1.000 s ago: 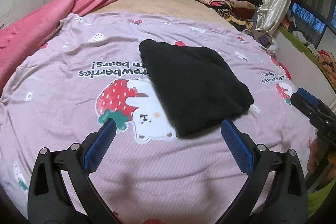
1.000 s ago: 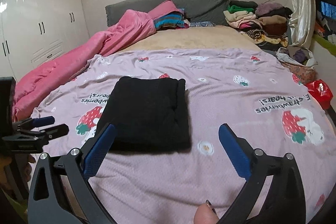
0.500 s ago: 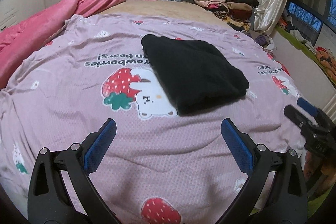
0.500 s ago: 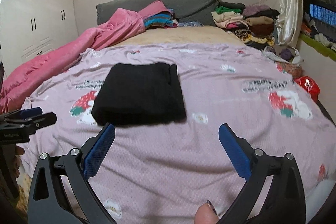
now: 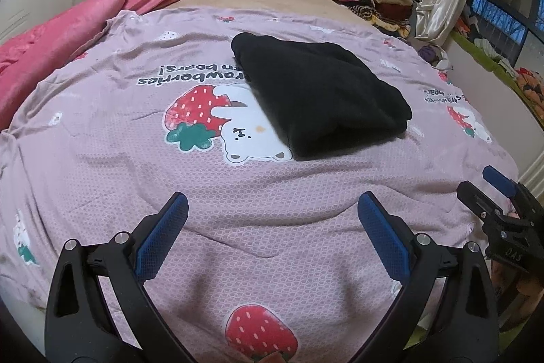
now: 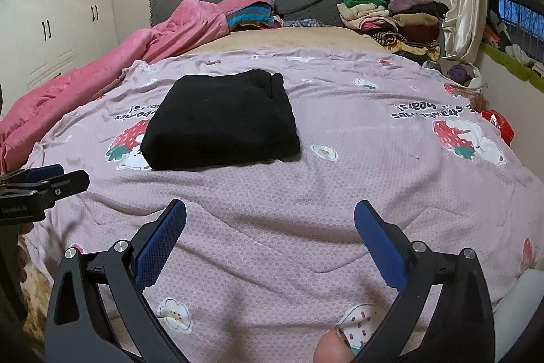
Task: Fold small clothes
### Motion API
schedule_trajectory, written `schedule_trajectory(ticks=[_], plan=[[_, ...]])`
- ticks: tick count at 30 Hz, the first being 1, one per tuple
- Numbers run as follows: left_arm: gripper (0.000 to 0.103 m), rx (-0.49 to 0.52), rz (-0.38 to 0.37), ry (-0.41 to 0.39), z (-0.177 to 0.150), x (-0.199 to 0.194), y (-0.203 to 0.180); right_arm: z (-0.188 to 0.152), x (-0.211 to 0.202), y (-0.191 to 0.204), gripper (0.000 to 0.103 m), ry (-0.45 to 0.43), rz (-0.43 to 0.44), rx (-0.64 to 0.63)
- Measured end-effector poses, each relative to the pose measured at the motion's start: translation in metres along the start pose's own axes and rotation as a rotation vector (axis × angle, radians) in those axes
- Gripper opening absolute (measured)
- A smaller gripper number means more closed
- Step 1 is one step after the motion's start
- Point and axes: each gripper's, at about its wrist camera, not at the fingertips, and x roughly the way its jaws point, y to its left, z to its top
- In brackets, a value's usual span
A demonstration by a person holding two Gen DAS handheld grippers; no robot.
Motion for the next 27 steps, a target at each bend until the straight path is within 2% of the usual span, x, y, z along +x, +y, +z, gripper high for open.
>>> schedule_trajectory(ticks=[27], plan=[[0.093,-0.019,0.041,0.020,-0.0004,0.0018,0.0042,-0.0018,0.0011,0.0000,0.099,0.013,-0.006,0.001]])
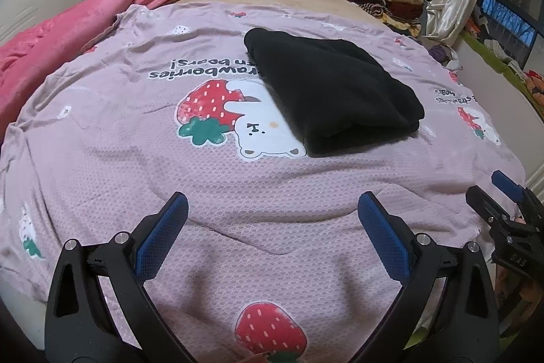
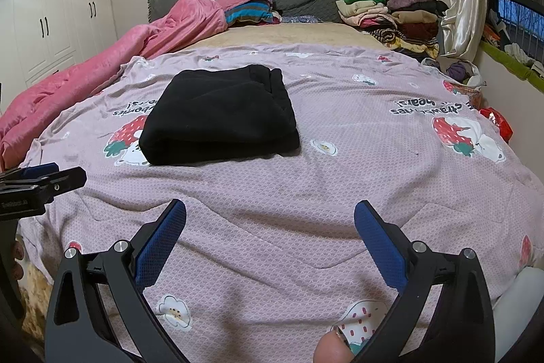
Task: Fold small clothes
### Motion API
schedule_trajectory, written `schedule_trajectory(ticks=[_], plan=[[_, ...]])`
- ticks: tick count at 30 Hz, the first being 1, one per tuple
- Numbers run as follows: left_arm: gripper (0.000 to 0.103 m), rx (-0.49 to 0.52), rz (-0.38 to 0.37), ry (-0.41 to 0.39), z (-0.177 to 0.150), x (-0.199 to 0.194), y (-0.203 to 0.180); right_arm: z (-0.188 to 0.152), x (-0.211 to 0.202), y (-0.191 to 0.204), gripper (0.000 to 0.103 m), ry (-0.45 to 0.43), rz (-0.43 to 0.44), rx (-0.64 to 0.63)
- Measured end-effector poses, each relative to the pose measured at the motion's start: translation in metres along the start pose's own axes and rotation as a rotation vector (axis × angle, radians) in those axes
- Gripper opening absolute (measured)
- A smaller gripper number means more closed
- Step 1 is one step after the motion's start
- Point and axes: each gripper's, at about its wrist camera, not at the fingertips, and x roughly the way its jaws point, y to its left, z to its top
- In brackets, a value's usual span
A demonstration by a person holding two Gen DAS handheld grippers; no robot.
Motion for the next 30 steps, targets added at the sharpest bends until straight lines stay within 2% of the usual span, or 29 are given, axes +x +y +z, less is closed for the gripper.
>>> schedule_trajectory(ticks=[30], plan=[[0.093,0.009,0.034,0.012,-0.0005,-0.0027,0.0001,0.0001,-0.0003,-0.0003,0.099,0.000,-0.002,0.000]])
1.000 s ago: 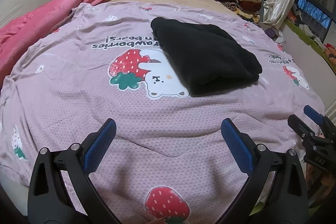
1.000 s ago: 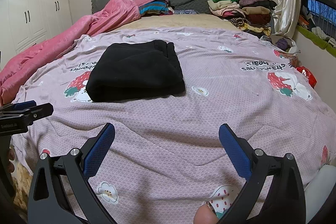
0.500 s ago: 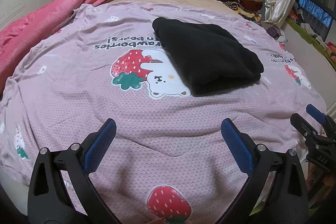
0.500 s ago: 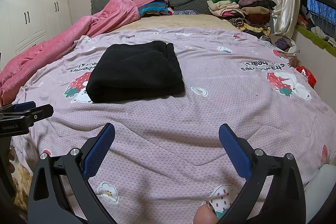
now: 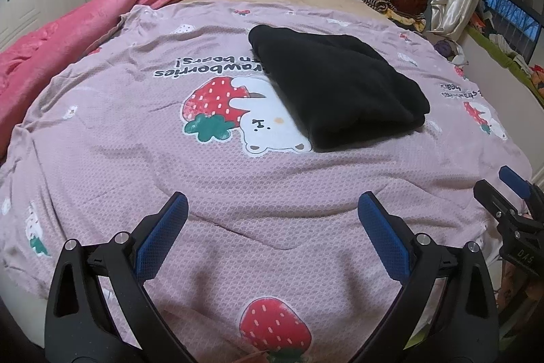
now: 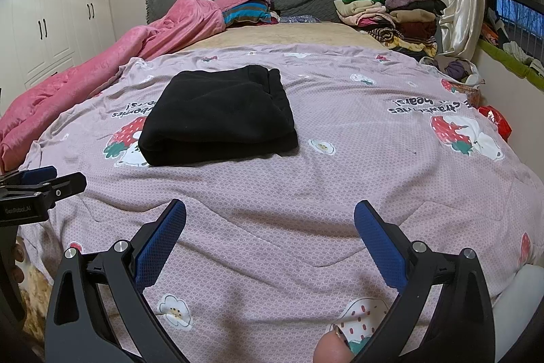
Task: Fold small clothes
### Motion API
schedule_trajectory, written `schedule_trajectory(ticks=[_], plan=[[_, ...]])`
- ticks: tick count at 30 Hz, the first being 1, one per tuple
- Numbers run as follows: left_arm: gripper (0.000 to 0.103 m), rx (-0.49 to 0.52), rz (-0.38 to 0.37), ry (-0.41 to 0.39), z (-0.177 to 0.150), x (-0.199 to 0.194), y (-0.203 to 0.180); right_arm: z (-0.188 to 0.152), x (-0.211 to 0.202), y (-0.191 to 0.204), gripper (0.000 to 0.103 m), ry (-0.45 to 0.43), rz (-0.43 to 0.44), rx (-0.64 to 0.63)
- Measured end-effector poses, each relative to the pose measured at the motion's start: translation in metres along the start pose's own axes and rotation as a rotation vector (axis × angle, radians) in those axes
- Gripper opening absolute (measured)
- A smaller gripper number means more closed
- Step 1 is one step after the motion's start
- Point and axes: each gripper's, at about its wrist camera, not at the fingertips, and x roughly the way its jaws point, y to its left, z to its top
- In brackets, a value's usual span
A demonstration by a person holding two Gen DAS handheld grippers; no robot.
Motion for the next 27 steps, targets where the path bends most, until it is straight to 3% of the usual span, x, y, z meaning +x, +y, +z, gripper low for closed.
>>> schedule_trajectory(ticks=[10,14,17,20,21,24,27], plan=[[0.093,0.007,0.022,0.007,-0.002,0.000,0.002,-0.002,0.000,-0.006,0.099,0.007,-0.020,0.025],[0.093,-0.028,0.018,0.039,-0.007,0.004,0.014,-0.002,-0.002,-0.024,0.099,0.009,-0.088,0.108],[0.093,-0.080,0.026,0.057,-0.009,0.007,0.038,-0.008,-0.013,-0.065,0.099,-0.003,-0.227,0.217],[0.093,-0.190,0.067,0.075,-0.001,0.013,0.096,-0.026,-0.032,-0.138,0.099,0.013,-0.440,0.372],[0.093,-0.241,0.112,0.071,0.004,0.016,0.127,-0.040,-0.043,-0.179,0.099,0.031,-0.556,0.464],[0.093,-0.339,0.269,0.063,0.018,0.024,0.214,-0.080,-0.070,-0.267,0.099,0.087,-0.786,0.667],[0.093,-0.432,0.430,0.063,0.031,0.034,0.311,-0.136,-0.093,-0.354,0.099,0.221,-0.974,0.877]])
